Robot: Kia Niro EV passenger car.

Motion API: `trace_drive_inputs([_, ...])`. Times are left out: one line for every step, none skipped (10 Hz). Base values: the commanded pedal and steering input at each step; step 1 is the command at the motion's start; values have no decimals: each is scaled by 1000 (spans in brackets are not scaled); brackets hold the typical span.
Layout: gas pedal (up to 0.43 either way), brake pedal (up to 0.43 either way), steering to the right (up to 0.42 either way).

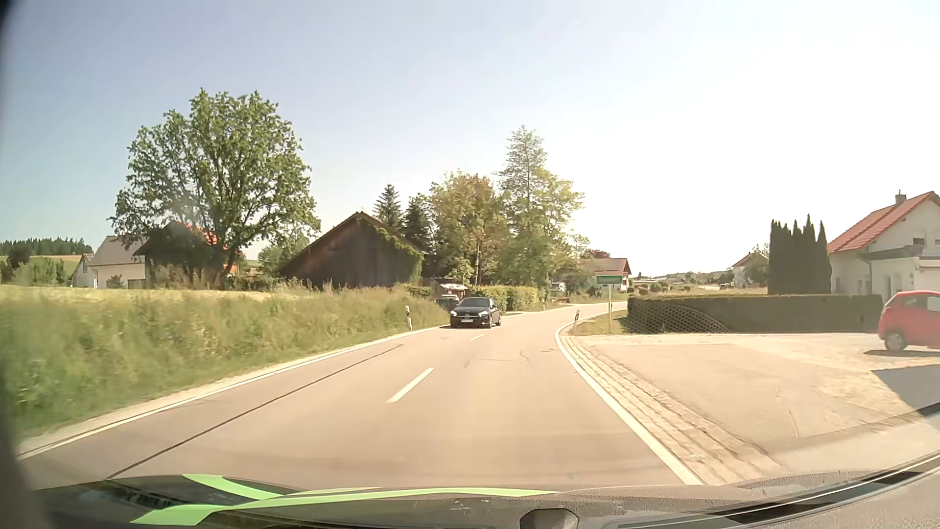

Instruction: Follow the waypoints while adhering to traffic rules and regulations

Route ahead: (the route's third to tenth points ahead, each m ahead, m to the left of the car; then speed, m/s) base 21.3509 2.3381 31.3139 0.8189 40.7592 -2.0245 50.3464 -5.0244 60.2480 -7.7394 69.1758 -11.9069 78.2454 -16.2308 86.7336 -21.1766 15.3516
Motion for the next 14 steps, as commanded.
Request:
trace_drive_inputs([110,0,5])
trace_drive_inputs([118,0,7])
trace_drive_inputs([130,0,9])
trace_drive_inputs([138,0,12])
trace_drive_inputs([138,0,17])
trace_drive_inputs([150,0,19])
trace_drive_inputs([157,0,20])
trace_drive_inputs([157,0,20])
trace_drive_inputs([157,0,20])
trace_drive_inputs([157,0,23])
trace_drive_inputs([157,0,30])
trace_drive_inputs([157,0,36])
trace_drive_inputs([157,0,40])
trace_drive_inputs([157,0,40])
